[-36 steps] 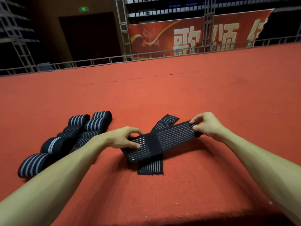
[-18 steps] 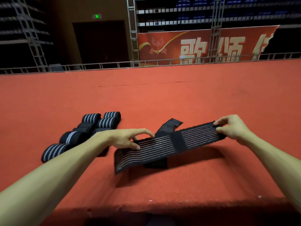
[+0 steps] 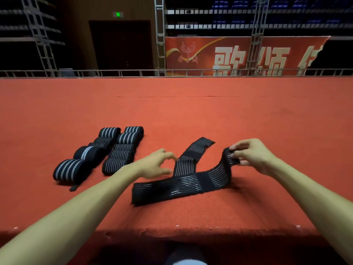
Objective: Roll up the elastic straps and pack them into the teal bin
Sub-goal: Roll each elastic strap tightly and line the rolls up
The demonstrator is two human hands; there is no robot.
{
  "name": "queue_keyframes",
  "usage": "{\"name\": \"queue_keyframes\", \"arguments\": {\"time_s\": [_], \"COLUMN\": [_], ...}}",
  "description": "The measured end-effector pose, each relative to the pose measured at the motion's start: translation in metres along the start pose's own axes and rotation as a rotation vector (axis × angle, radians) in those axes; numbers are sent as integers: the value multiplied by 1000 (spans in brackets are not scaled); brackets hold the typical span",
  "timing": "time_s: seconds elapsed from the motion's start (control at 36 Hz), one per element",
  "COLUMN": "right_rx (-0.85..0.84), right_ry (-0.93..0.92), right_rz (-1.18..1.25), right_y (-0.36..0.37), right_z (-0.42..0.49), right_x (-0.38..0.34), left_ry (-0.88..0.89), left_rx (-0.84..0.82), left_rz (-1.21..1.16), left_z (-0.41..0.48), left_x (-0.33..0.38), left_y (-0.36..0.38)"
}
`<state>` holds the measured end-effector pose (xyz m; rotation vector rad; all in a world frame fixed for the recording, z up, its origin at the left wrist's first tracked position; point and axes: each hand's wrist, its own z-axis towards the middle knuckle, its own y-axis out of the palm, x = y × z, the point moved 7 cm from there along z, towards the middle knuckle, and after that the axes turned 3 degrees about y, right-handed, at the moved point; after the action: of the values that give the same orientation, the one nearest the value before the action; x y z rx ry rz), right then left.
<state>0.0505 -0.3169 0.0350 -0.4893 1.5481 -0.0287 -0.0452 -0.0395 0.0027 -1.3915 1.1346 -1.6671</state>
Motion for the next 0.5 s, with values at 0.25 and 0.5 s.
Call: {"name": "queue_keyframes", "arguments": {"time_s": [0.25, 0.5], "right_rx": [-189, -144], "right_ry": [72, -112], "right_rz": [553, 438], "right_y": [68, 72], "right_z": [-32, -42], "right_x": [-48, -72], "left_ry": [244, 32], "left_rx": [309, 578], "left_rz": [-558, -845], "left_z": [11, -1], "left_x": [108, 73], "left_y": [-7, -38]}}
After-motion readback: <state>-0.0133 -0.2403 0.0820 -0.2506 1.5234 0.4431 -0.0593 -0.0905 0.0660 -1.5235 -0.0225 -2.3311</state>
